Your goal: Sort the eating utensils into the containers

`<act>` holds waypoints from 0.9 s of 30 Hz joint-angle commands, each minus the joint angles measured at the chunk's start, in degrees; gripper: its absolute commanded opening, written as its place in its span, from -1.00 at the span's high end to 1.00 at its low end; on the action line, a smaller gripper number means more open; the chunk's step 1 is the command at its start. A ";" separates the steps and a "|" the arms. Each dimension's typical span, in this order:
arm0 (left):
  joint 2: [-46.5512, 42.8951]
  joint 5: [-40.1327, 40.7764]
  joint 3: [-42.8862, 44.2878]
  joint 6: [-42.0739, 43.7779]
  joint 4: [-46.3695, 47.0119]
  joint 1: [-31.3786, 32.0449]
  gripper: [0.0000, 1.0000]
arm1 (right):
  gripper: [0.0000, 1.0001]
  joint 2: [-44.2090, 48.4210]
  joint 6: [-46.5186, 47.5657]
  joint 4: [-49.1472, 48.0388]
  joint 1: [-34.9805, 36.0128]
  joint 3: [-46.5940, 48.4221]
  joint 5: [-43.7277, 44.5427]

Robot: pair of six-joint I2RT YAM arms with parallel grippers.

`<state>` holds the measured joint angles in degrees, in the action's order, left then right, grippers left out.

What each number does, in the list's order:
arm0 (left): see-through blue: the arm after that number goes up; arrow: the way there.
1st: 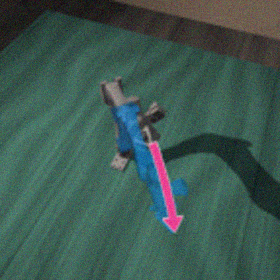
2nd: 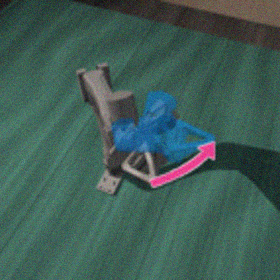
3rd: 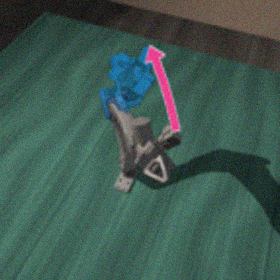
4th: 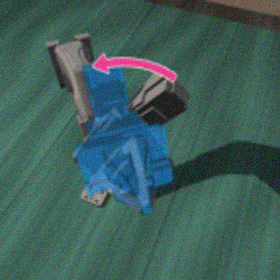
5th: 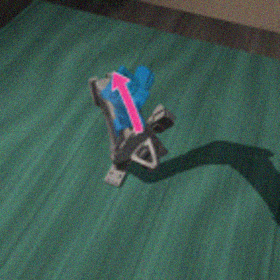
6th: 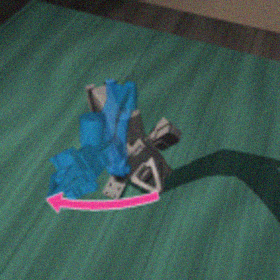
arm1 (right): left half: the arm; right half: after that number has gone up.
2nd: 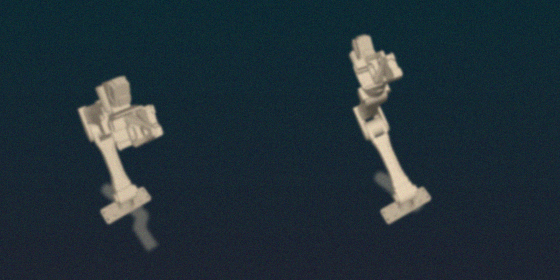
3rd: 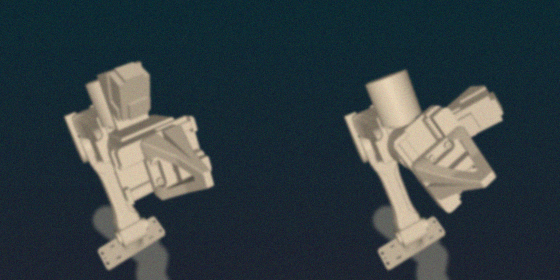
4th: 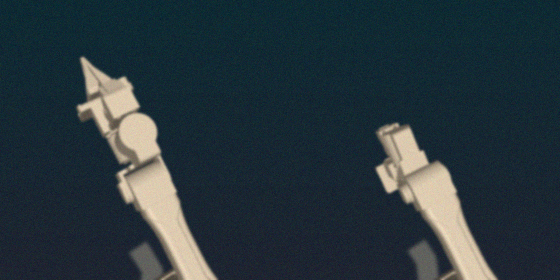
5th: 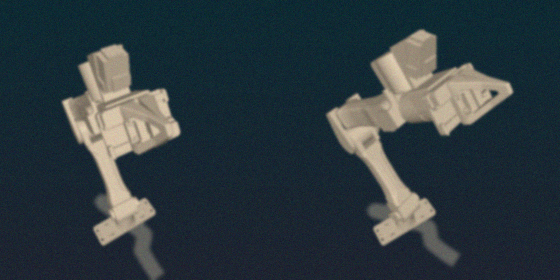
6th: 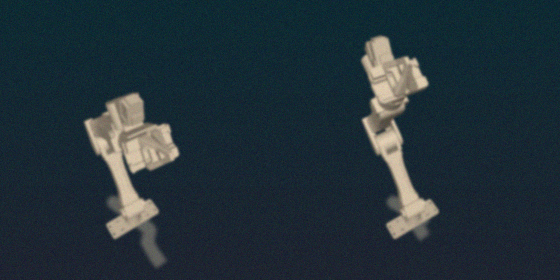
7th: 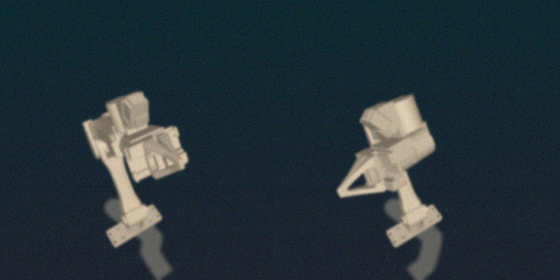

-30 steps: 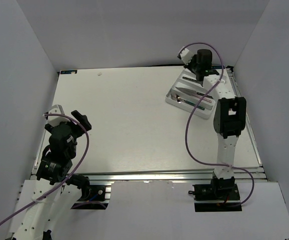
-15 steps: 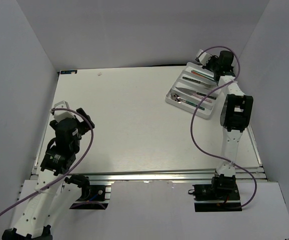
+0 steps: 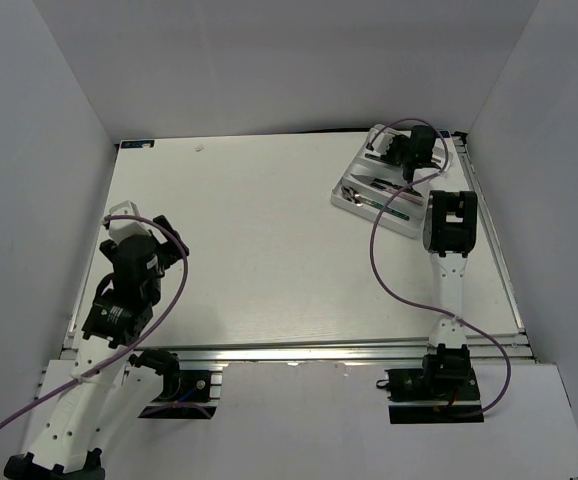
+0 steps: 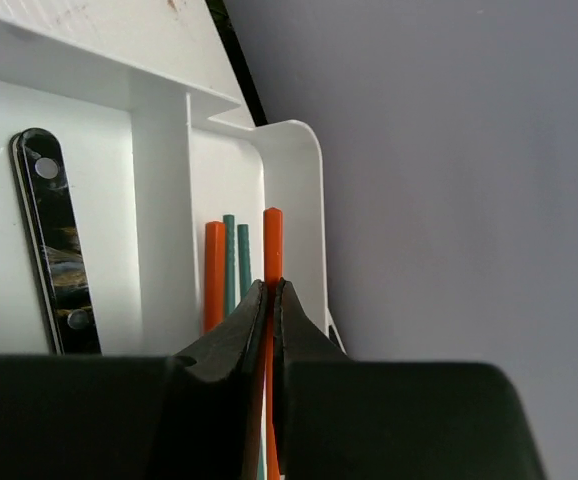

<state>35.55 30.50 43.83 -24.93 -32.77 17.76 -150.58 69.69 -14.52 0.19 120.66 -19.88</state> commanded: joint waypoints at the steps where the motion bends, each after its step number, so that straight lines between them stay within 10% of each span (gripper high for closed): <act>1: -0.83 0.61 -0.24 -0.12 -0.10 0.17 -0.96 | 1.00 -0.58 0.80 -5.95 -0.27 3.26 1.59; 7: -0.04 -0.35 -0.24 0.23 0.08 0.08 -0.96 | 0.49 -0.50 -0.78 -8.94 -0.27 1.51 4.76; 11: -0.39 -0.27 -0.24 0.23 0.08 0.08 -0.96 | -0.77 1.25 -1.22 -8.77 -0.27 0.54 5.55; 21: -2.15 0.79 0.02 0.06 -0.18 0.00 -0.96 | -0.79 18.09 -19.48 -12.71 3.33 -5.42 9.85; 27: -4.87 3.94 0.37 -0.47 -0.62 -0.09 -0.96 | -0.79 40.65 -43.10 -6.71 10.79 -18.87 29.60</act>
<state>31.75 31.57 43.83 -24.97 -32.95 17.76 -124.95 42.98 -21.43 6.63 104.44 -2.35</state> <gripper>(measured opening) 0.979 0.894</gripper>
